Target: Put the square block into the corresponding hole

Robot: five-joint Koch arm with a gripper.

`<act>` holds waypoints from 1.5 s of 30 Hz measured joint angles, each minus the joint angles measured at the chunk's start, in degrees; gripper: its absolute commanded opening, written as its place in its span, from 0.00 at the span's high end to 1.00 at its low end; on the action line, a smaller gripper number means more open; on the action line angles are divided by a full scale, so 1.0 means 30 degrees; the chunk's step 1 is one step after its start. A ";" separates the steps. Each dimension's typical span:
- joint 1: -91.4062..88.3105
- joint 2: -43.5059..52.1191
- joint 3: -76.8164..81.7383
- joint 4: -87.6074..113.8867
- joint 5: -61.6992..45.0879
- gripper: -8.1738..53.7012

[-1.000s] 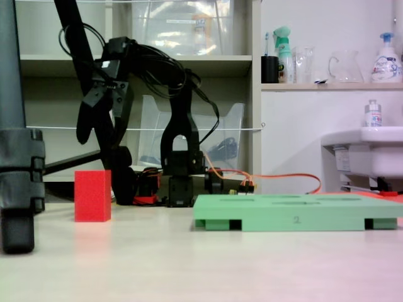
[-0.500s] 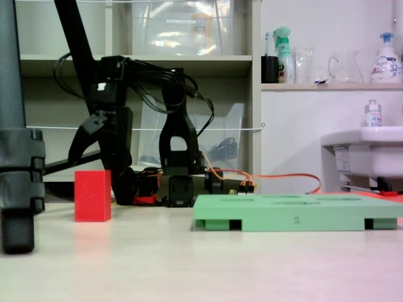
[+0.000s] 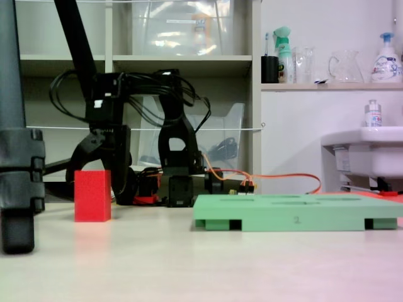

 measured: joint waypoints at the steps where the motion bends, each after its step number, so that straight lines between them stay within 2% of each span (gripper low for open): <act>1: -0.0146 -0.0029 0.0000 -0.0088 0.0000 0.33; 4: -0.0527 -0.0264 -0.0088 -0.0176 0.0146 0.40; 6: -0.0498 -0.0234 -0.0146 -0.0029 0.0205 0.54; 9: -0.0439 -0.0205 -0.0176 0.0498 0.0293 0.60; 16: -0.0645 0.1582 -0.1787 0.4014 0.2285 0.62; 17: -0.1084 0.2139 -0.2842 0.4658 0.3369 0.64; 22: -0.5684 0.4541 -0.3193 0.5566 0.8877 0.64; 30: -1.3652 0.3779 -0.4248 0.5566 1.5615 0.64; 35: -1.4795 0.2520 -0.4248 0.5068 1.7168 0.64; 45: -1.5205 0.0205 -0.4219 0.3164 1.7109 0.64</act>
